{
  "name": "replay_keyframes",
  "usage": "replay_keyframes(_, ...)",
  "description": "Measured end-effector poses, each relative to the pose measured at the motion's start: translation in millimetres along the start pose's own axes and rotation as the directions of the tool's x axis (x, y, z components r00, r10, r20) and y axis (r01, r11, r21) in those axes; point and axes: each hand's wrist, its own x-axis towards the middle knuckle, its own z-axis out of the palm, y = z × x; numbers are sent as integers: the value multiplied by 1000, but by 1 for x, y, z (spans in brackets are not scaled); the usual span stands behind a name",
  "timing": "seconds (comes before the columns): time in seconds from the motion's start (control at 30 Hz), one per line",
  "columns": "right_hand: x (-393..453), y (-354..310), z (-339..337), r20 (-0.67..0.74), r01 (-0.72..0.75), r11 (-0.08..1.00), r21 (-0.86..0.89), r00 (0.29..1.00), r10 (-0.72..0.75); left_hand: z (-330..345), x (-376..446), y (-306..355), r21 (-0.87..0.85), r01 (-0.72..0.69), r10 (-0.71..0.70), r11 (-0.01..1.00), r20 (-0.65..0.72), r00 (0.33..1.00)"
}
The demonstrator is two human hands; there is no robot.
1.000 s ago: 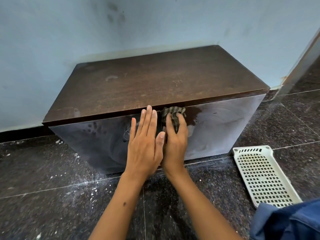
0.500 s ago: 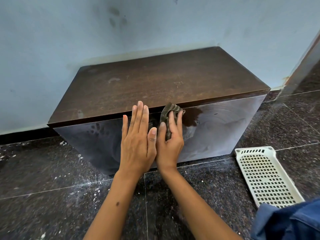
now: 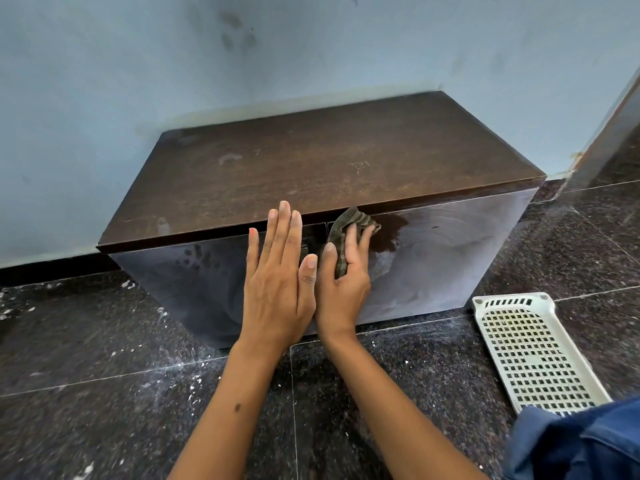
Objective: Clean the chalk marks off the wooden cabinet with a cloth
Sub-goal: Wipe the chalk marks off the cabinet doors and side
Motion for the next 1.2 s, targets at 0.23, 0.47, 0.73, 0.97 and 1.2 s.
replay_keyframes(0.23, -11, 64, -6, 290, 360, 882, -305, 917, -275, 9, -7, 2, 122, -120, 97, 985, 180, 979)
replay_keyframes(0.47, -26, 108, -26, 321, 266, 885, -383, 936, -142, 16, -16, -5, 132, -106, 69, 986, 258, 964)
replay_keyframes(0.73, -21, 45, 11, 67, -674, 547, 496, 658, 750, 9, -10, -1, 81, -68, 52, 994, 186, 981)
replay_keyframes(0.97, 7, -12, 0, 195, -671, 438, 599, 652, 733, 6, -6, -2, 72, -82, 70, 994, 160, 985)
replay_keyframes(1.2, -29, 40, 3, 124, -500, 772, 394, 861, 494, 15, -5, 2, 150, -135, 100, 979, 222, 970)
